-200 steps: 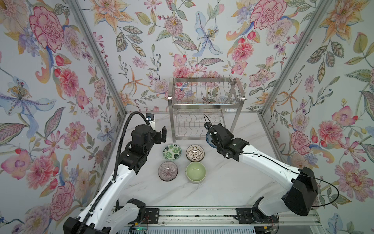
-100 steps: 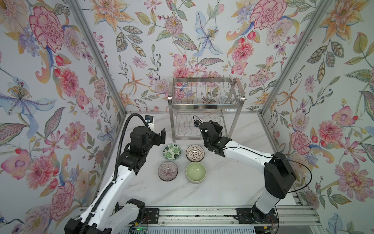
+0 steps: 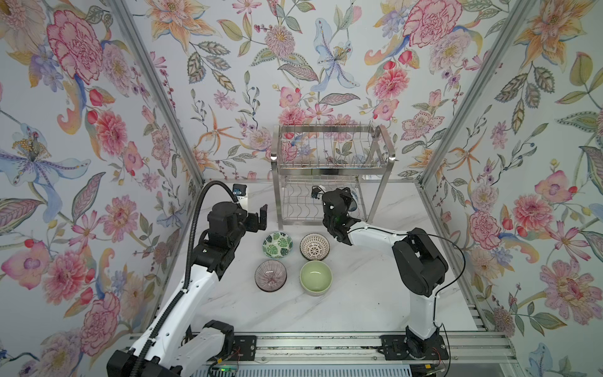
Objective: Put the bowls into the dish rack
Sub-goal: 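Carry the blue bowl with the right gripper into the lower rack tier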
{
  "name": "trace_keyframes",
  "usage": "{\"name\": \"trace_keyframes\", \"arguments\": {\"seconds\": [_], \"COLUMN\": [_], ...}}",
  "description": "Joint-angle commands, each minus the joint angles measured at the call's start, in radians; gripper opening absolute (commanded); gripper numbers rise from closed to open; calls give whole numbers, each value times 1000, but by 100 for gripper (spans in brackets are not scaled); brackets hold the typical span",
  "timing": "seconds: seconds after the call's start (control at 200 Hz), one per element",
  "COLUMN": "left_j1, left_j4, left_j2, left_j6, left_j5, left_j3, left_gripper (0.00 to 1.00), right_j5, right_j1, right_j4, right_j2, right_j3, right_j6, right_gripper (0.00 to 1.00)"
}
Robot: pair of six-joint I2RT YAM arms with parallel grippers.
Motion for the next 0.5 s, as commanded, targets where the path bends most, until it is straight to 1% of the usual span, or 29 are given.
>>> {"name": "trace_keyframes", "arguments": {"seconds": [0.0,0.145,0.17,0.415,0.43,0.495], "left_j1": [15,18,17,22,21,21], "left_j4": [22,25,27,45,45,46], "left_j2": [-16,-19,-19,-18,-19,-24], "left_j6": [6,6,6,3,3,3], "left_j5": [34,40,40,59,58,56], "left_j3": [-14,-16,-16,-31,-31,-32], "left_gripper": [99,99,99,99,99,99], "right_j5": [31,22,23,31,55,63], "right_j1": [-20,-20,-50,-71,-73,-80], "right_j4": [122,122,120,132,132,137], "right_j2": [28,77,86,196,203,230], "right_j3": [74,110,118,231,239,270], "right_j6": [-49,-52,-47,-48,-49,-58], "right_gripper": [0,0,0,0,0,0]}}
